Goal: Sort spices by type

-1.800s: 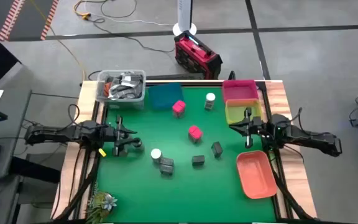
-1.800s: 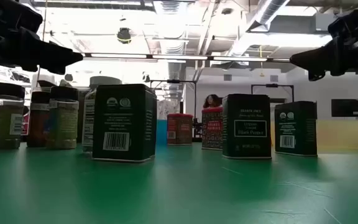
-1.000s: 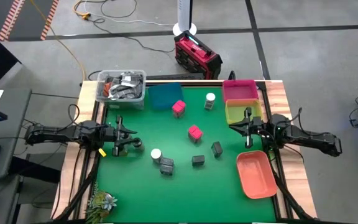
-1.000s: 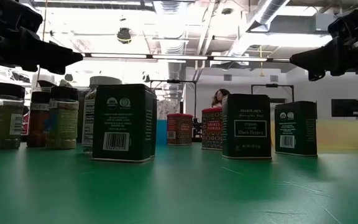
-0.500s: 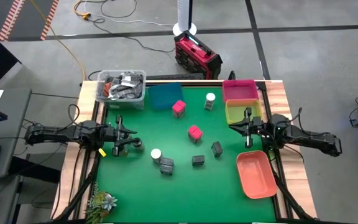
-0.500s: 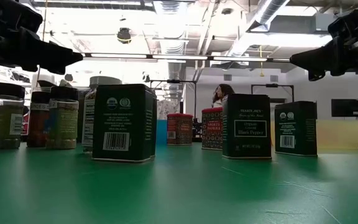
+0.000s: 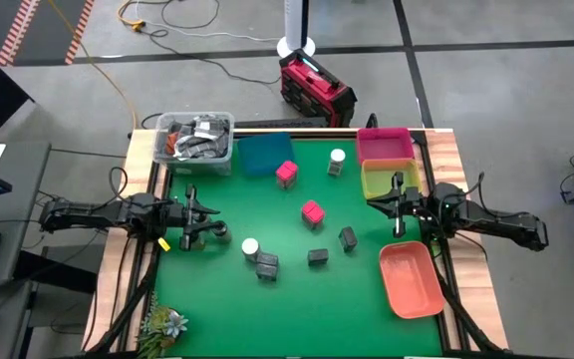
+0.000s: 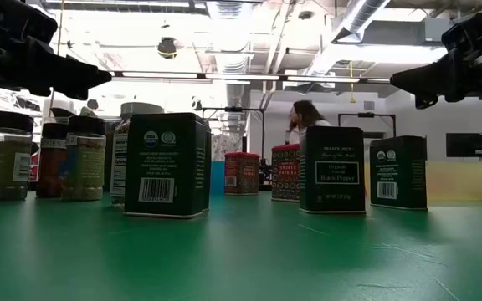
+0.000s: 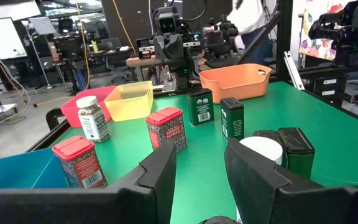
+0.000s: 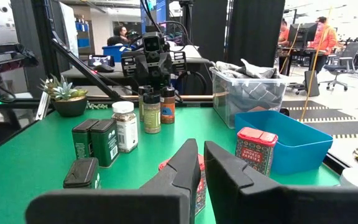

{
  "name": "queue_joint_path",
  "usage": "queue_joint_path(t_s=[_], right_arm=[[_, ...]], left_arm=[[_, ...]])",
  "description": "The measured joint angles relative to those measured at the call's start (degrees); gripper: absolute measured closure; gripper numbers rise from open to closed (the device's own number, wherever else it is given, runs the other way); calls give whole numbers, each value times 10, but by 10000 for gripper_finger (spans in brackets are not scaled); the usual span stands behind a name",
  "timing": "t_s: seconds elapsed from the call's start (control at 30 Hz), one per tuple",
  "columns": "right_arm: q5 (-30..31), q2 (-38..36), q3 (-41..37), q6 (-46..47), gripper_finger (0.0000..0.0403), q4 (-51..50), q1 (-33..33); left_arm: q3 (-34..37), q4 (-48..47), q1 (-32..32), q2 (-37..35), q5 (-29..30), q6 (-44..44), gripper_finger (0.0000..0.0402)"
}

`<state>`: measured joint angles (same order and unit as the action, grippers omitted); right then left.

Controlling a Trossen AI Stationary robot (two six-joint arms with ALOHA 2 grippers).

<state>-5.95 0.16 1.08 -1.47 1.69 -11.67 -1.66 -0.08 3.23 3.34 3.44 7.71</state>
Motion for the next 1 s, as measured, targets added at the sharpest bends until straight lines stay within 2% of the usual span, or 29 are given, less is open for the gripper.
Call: queue_joint_path(t_s=[0.23,0.53,0.87,1.0], right_arm=[[0,0,0,0,345,0,0],[0,0,0,0,345,0,0],[0,0,0,-3,345,0,0],[1,0,0,-60,345,2,-4]], left_arm=[[0,3,0,0,0,-8,272],[0,10,0,0,-1,-146,272],[0,-6,0,0,0,-152,272],[0,0,0,0,0,-151,272]])
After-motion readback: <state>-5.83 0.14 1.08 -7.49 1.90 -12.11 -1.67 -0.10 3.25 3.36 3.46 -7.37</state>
